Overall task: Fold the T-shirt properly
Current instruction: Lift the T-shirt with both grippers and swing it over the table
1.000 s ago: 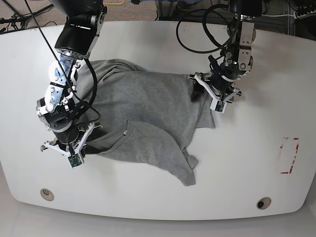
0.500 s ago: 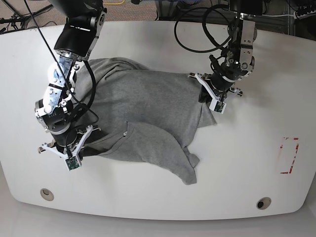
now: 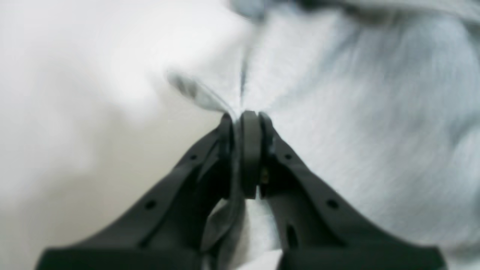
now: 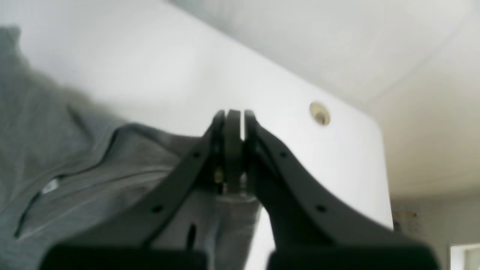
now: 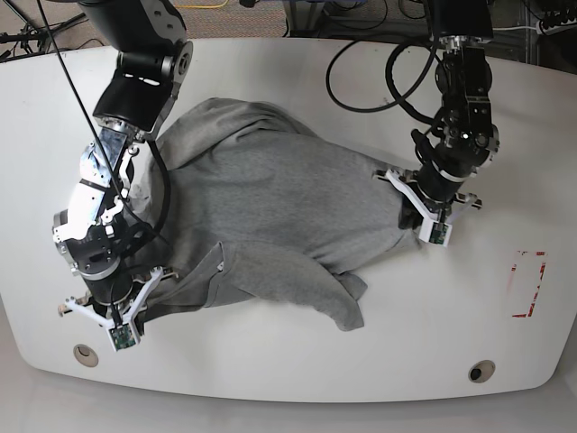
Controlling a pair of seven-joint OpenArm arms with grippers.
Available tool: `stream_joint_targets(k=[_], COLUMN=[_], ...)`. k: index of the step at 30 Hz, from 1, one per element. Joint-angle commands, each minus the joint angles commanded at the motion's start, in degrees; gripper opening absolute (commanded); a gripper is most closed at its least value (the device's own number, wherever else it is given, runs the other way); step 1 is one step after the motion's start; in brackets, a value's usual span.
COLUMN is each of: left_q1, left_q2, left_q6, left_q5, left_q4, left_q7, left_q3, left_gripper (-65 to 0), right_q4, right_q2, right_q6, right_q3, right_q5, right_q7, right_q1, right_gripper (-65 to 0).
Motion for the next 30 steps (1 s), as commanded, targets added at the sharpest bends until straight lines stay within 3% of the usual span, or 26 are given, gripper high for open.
stream_joint_targets(k=[3,8,22,30], left_q1=[-4.3,-12.0,-30.2,-42.5], left_q2=[0.0,-0.1,-2.5,-5.1], left_q6=[-2.5,-3.8,-3.4,-3.4], left_q5=[0.3,0.4,0.4,0.4], left_q4=[1.0,1.1,0.7,0.6], left_q7=[3.5,8.1,9.4,14.5], left_q3=[-1.6,-4.7,-5.2,-5.3], left_gripper=[-63.9,-63.9,-63.5,-63.5], right_q4=[-1.7,-5.0,-15.6,-19.8], right_q2=[0.1,1.1,3.3,3.7], right_q6=[0.0,0.0,-0.09,-0.09], right_q3=[-0.1,-0.2,-0.2,-0.2], right_q5=[0.0,0.0,0.0,0.0], right_q7=[0.0,0.0,-0.1,-0.3], right_q1=[3.6,9.3,24.9,34.9], right_gripper=[-65.0,-65.0,-65.0,-65.0])
